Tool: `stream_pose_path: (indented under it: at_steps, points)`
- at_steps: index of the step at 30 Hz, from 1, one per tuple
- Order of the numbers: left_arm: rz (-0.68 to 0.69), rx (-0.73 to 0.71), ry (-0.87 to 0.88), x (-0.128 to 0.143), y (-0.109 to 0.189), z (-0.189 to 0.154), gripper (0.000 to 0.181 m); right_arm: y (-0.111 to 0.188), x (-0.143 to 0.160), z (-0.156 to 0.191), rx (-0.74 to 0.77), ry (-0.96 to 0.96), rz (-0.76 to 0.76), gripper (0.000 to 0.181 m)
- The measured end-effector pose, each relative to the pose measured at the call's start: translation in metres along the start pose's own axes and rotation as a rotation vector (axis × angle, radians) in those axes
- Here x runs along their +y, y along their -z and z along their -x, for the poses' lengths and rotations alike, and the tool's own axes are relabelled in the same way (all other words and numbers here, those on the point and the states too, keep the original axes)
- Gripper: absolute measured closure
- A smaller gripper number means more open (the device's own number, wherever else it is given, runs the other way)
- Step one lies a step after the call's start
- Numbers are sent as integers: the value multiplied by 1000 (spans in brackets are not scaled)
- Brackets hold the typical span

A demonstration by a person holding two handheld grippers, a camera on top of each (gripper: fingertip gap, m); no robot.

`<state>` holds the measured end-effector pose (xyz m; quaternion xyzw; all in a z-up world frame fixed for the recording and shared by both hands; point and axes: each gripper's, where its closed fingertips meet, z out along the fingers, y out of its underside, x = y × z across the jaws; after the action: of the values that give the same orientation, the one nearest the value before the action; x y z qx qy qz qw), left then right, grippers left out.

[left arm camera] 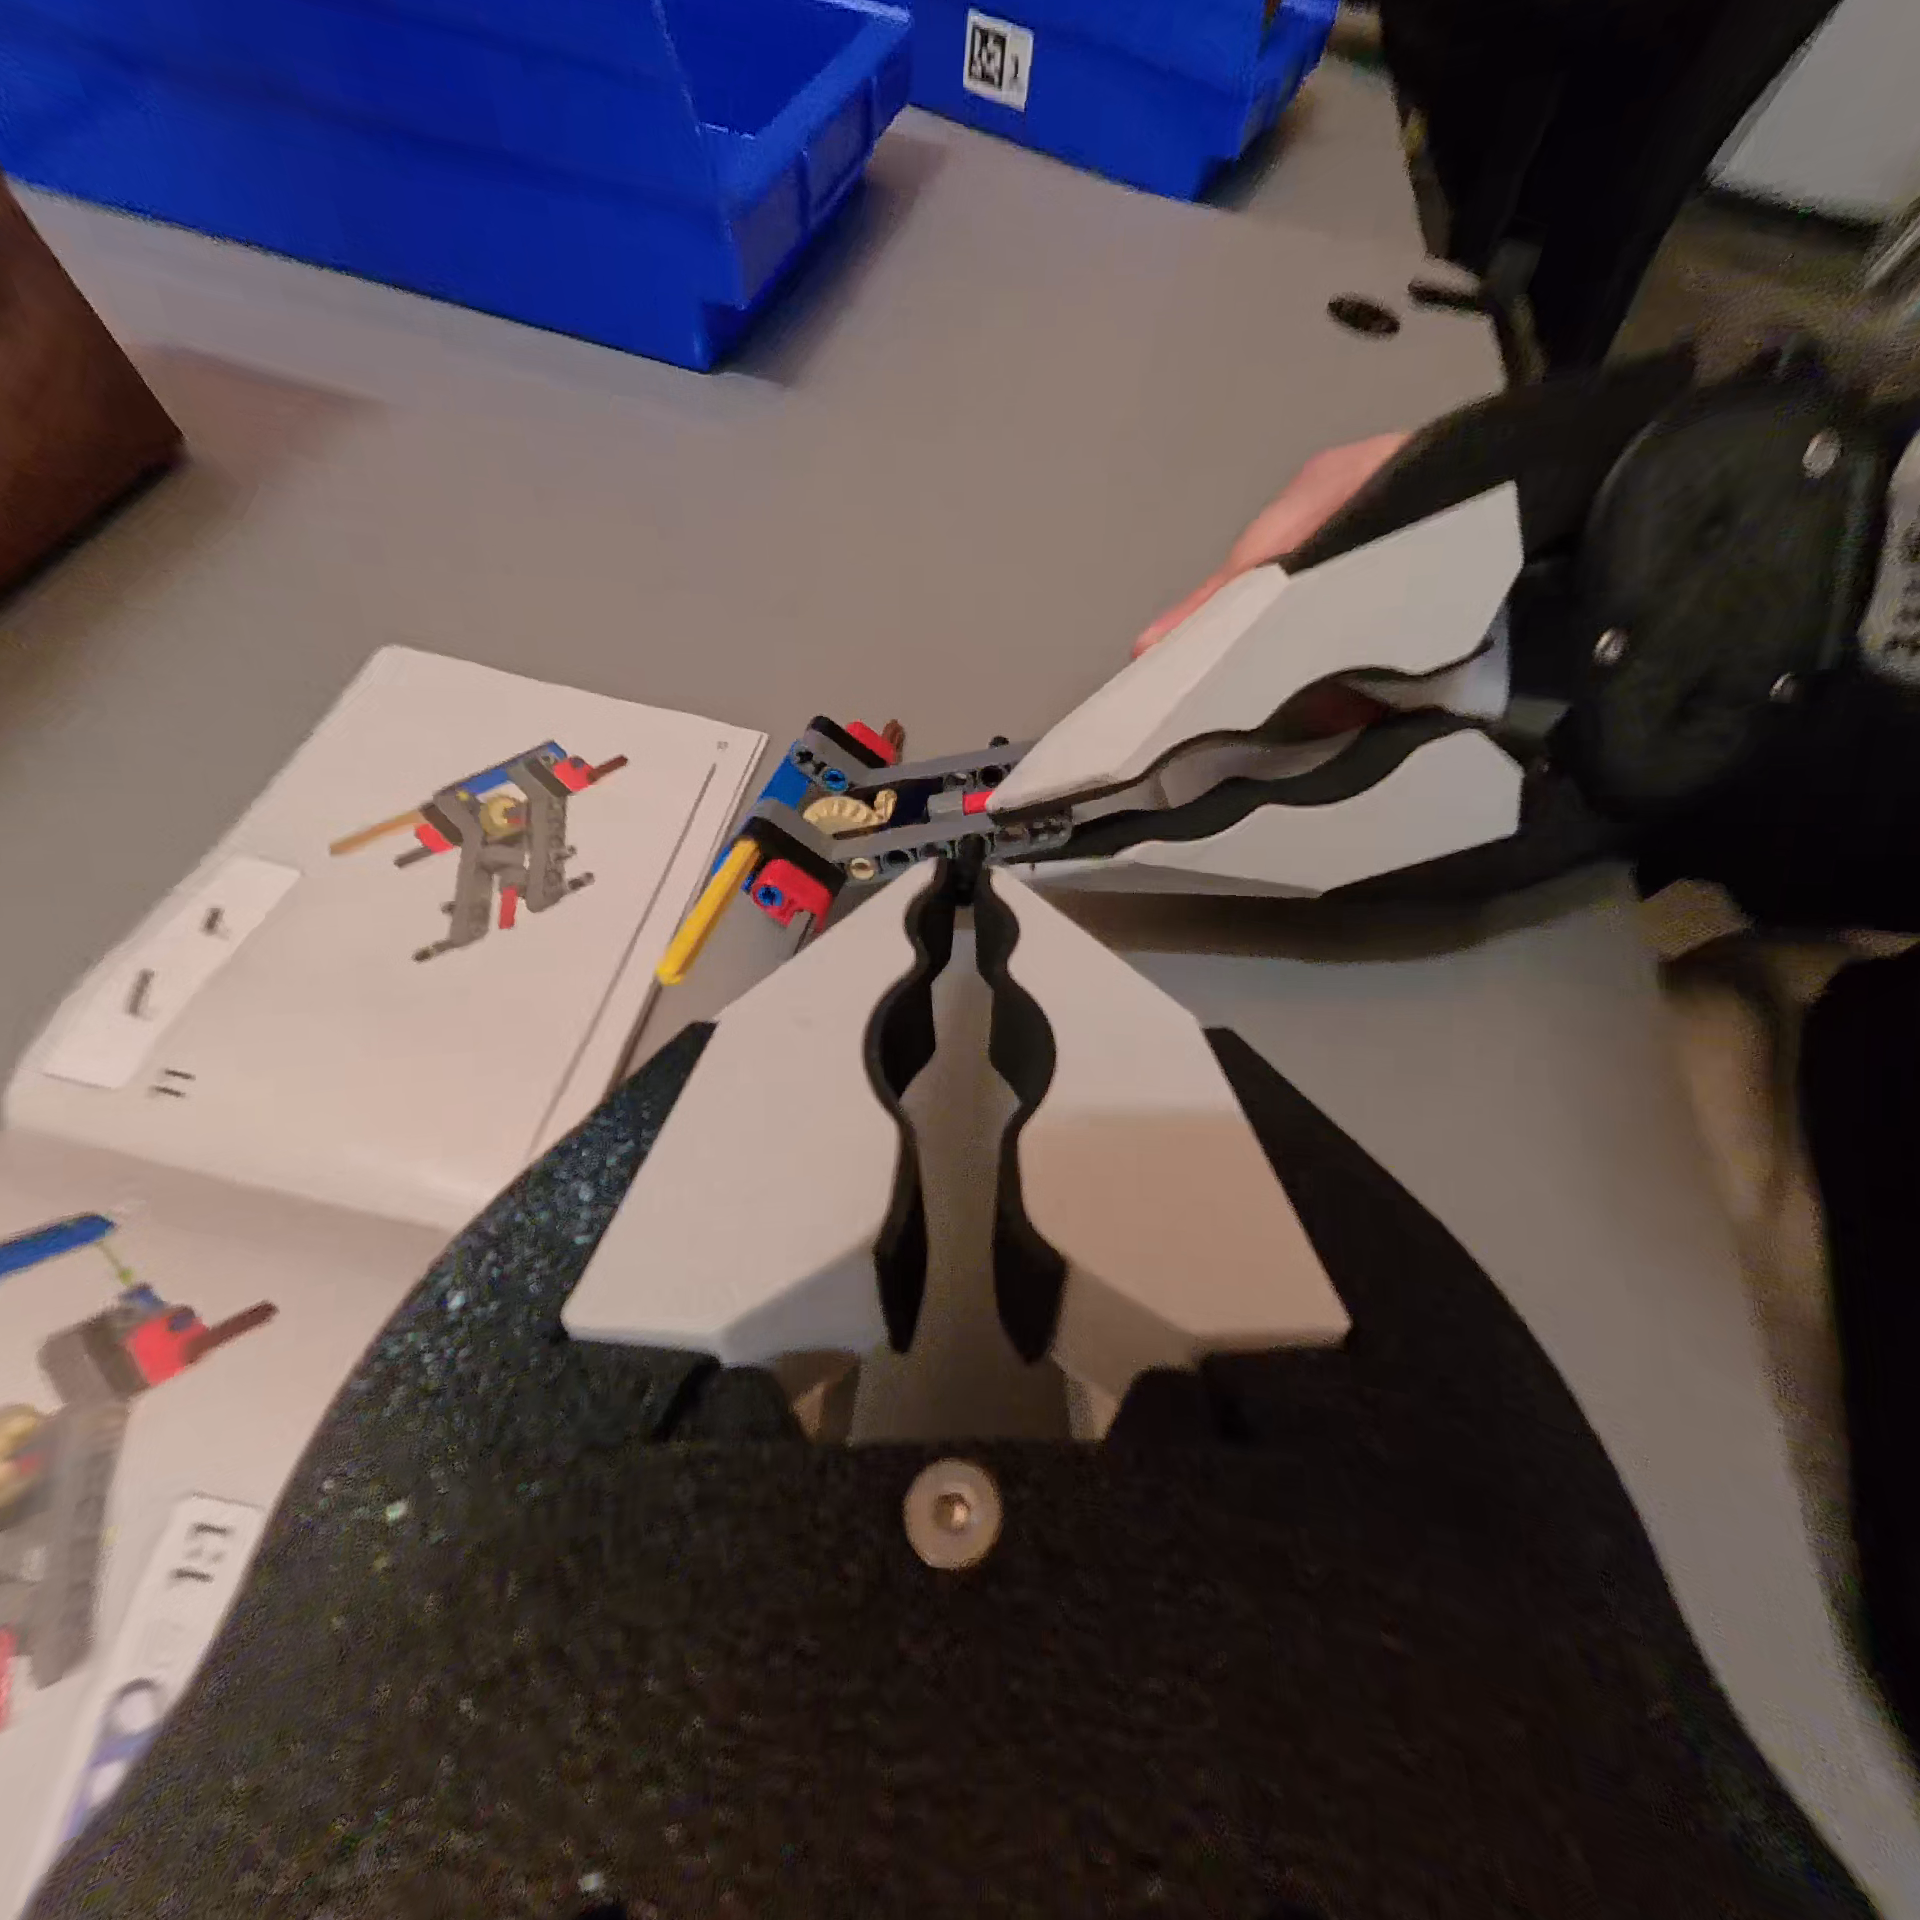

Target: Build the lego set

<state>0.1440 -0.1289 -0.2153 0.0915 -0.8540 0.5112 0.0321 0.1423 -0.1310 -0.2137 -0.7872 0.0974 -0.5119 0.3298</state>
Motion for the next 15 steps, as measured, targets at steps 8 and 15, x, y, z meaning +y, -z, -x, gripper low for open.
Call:
stream_pose_path:
  at_steps: [8, 15]
  points:
    - [84, -84, -404, 5, -1, -3, 180, 2, 1, 7, -71, 1, -34, 175]
    - [19, 17, -245, -4, -8, -16, 181, 5, 0, 10, -118, -6, -71, 175]
